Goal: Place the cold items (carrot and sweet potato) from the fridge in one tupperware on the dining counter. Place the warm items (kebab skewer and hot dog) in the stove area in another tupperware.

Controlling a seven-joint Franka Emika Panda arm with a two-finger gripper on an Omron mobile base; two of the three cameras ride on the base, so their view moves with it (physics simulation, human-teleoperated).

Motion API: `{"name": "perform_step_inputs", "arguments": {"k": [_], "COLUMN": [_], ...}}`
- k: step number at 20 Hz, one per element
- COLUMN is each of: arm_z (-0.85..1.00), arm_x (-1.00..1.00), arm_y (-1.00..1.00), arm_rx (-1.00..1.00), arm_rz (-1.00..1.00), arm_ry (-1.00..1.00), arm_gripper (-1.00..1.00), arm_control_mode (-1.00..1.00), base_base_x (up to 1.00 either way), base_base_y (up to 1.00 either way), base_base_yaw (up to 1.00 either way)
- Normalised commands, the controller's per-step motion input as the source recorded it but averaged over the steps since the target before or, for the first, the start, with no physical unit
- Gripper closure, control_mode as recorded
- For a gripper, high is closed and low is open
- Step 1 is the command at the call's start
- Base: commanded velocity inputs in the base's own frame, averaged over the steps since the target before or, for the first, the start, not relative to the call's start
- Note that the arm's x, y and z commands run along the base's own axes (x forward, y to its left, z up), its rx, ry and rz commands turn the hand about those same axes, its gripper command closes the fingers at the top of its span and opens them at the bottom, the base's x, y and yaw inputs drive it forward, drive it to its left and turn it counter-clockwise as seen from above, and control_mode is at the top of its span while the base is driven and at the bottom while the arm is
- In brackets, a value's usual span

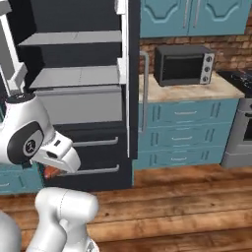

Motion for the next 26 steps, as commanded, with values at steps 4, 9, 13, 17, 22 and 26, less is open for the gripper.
{"name": "perform_step_inputs", "arguments": {"k": [4,9,13,17,22,26], "arm_z": [0.00,0.00,0.00,0.00,0.00,0.00], "arm_x": [0.00,0.00,0.00,0.00,0.00,0.00], "arm_y": [0.00,0.00,0.00,0.00,0.00,0.00], "arm_rx": [0.00,0.00,0.00,0.00,0.00,0.00], "arm_rz": [0.00,0.00,0.00,0.00,0.00,0.00], "arm_ry": [0.00,0.00,0.00,0.00,0.00,0.00], "arm_gripper": [1.00,1.00,1.00,1.00,1.00,1.00], "arm_control_mode": [1.00,1.00,1.00,1.00,1.00,1.00], "base_base_x": [-0.45,-0.01,-0.01,-0.05,-0.08,-0.02], "base_base_y": [0.02,0.00,0.00,0.00,0.00,-0.63], "base_base_yaw": [-0.87,-0.95,-0.96,-0.96,-0.93,-0.71]}}
